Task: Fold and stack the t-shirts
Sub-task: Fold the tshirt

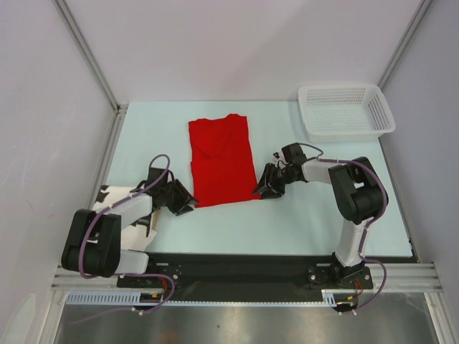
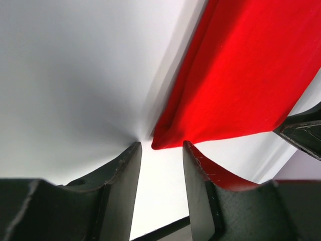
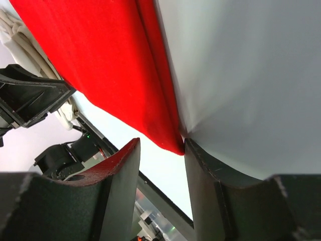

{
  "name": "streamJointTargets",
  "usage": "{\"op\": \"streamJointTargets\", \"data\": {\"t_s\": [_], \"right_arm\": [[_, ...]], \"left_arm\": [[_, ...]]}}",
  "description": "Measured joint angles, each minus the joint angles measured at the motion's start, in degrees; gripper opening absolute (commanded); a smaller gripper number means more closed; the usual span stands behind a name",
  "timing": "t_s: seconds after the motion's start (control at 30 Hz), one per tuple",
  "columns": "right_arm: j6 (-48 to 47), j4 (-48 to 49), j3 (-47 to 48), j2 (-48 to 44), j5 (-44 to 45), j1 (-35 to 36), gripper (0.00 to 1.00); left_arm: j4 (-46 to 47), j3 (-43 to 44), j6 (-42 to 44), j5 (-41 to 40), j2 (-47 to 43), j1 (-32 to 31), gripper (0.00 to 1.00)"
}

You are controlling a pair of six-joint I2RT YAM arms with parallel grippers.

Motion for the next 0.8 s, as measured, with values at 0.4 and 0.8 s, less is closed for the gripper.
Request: {"op": "streamJointTargets", "data": {"t_s": [0.4,0.8], "right_arm": [[0.0,0.5,0.0,0.5,-0.8,0.0,0.47],[0.4,1.0,0.0,1.0,-1.0,0.1,0.33]], "left_arm": [[2.2,0.7,-1.7,2.0,3.1,-0.1,0.38],[1.9,0.5,-1.6,1.5,3.8,-0.1,0.11]]}}
